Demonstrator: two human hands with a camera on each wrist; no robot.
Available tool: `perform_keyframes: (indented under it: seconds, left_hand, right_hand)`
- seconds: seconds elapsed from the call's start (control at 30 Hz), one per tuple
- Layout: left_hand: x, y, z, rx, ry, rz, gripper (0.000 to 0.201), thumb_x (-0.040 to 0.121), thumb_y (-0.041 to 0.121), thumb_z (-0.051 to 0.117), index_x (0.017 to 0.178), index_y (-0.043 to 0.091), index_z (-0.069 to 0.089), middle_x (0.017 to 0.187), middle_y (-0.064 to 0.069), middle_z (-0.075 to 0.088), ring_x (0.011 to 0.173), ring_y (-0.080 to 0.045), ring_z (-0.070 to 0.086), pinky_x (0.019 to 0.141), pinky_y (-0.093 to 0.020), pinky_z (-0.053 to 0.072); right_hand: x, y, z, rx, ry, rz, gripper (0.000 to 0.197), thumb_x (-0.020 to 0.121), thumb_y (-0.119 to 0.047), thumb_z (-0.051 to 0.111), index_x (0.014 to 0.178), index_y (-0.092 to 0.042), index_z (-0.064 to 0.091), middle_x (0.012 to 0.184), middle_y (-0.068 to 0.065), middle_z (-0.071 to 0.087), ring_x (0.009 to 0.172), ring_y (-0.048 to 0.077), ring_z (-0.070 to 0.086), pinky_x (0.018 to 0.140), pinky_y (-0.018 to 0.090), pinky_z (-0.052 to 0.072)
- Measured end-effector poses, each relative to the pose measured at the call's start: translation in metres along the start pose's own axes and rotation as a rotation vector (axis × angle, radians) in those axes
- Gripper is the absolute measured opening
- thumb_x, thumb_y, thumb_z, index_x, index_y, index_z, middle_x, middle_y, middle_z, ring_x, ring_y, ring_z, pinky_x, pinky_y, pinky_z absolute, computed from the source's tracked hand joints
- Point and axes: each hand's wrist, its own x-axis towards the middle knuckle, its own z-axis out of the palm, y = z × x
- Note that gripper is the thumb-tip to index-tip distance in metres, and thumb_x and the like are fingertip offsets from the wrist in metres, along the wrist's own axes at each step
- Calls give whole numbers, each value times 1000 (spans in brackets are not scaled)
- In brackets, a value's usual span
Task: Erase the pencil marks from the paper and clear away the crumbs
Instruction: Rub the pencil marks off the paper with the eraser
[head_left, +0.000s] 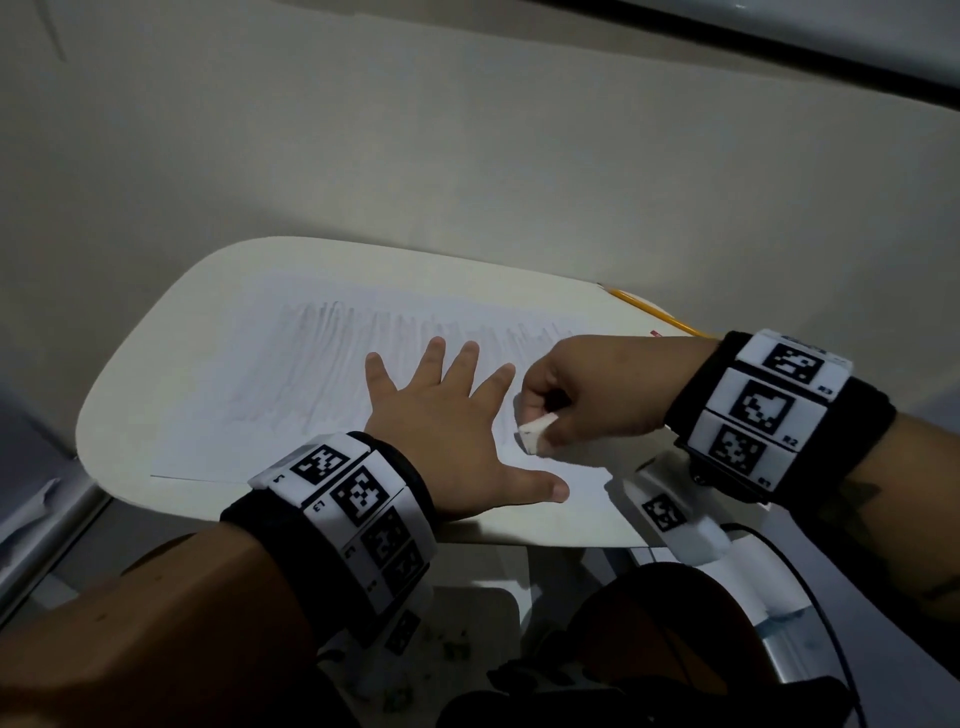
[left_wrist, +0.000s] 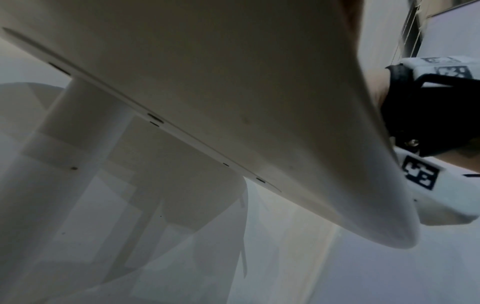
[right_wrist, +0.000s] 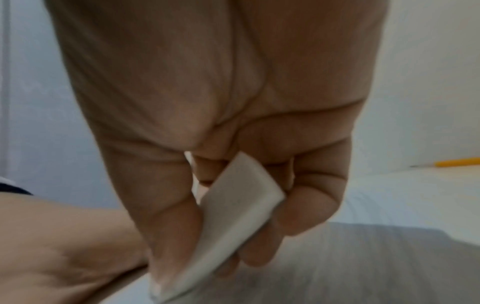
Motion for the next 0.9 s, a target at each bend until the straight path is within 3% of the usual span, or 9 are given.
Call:
perform_keyframes:
  seconds: [0.17,0.37,0.57,0.73,0.9]
  left_hand:
    - [0,0,1,19,-2,-3,119,53,105,16,152,44,-9,163,3,-16,149,-28,-20,107,-73,-10]
    - [2,0,0,9,-16,14,109,53,105,14,147,56,-11,164,1,-15,148,-30,-21,105,-74,-11]
    - [2,-1,1,20,-14,9,107,54,104,14,146,55,-12,163,2,-16,148,-29,-21,106,-74,-12]
    - [1,-1,1,28,-11,5,110,52,105,13,147,54,-11,163,2,-16,149,-29,-20,106,-74,-10]
    - [0,0,1,30,-7,3,107,54,104,13,147,55,-11,163,3,-16,149,-29,-20,106,-73,-10]
  right_hand:
    - [13,5,-1,-84,249,70,18,91,-41,64,94,-23,65,90,-6,67,83,13,62,70,25,47]
    - [-3,1,-2,-15,-29,10,8,85,-33,73,91,-30,71,86,-14,71,82,2,64,80,24,53]
    - [4,6,0,-57,209,69,19,90,-41,66,96,-24,68,88,-8,67,84,12,62,76,27,50]
    - [-7,5,1,-10,-23,26,10,83,-39,73,89,-31,70,85,-15,72,79,1,65,80,26,54]
    - [2,12,-2,-54,216,90,19,90,-42,65,94,-24,67,87,-11,66,85,12,62,73,25,49]
